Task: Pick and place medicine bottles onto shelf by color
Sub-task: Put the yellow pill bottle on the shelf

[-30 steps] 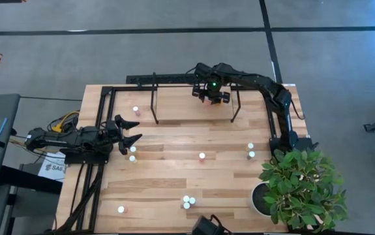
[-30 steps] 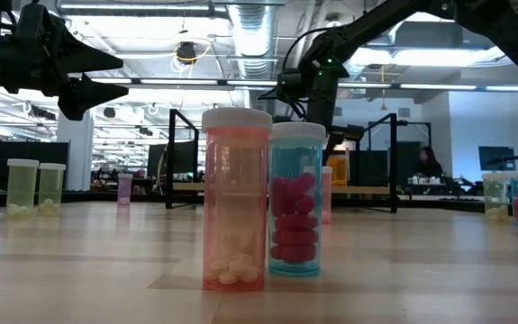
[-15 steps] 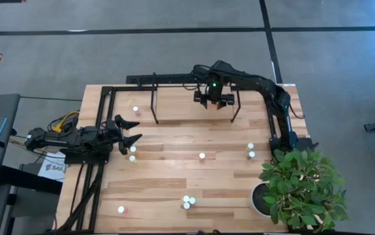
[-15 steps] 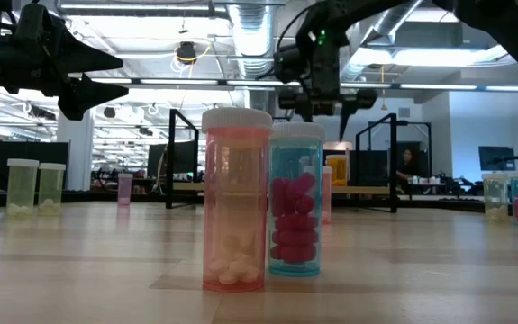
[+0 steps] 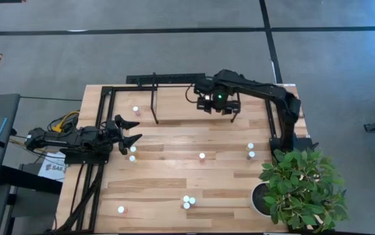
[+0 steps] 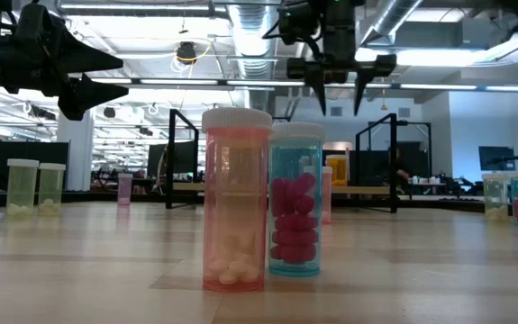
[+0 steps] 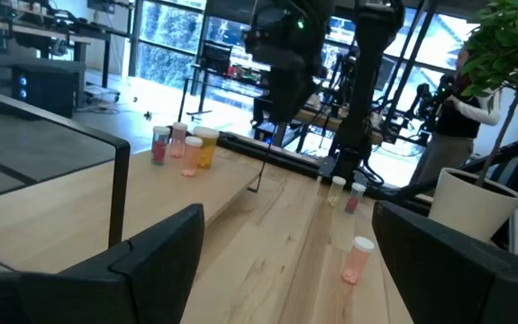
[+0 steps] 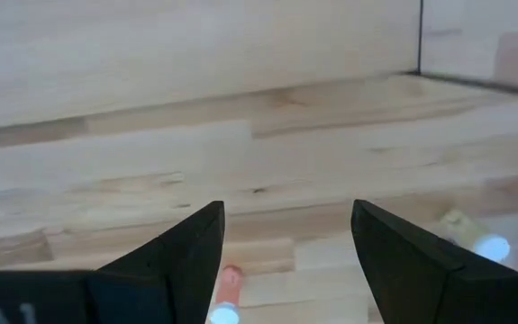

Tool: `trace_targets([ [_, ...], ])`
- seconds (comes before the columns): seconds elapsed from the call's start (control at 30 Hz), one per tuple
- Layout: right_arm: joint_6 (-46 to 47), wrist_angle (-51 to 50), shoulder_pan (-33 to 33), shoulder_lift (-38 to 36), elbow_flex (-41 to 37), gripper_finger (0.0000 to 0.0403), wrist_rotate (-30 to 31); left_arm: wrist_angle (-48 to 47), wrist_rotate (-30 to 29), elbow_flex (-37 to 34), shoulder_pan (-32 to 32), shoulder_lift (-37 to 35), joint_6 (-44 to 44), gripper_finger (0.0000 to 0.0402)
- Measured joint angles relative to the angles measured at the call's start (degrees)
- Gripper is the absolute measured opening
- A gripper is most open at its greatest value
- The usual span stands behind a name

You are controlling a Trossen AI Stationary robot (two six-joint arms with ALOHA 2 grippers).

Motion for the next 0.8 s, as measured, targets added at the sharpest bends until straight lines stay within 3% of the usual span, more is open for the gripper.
trace_targets([
  [0.27, 11.58, 14.41, 2.24, -16.78, -25.00, 0.0265, -2.91, 0.00, -0.01, -0.01, 0.00, -0.02, 0.00, 0.0311],
  [0.43, 16.77, 17.40, 3.45, -27.23, -38.99, 0.0265, -2.97, 0.00, -0.02, 0.00, 0.00, -0.02, 0.01, 0.0311],
  [0.8, 14.81, 16.14, 7.54, -39.24, -52.62, 0.0265, -3.61, 0.00, -0.01, 0.00, -0.01, -0.02, -0.01, 0.0311],
])
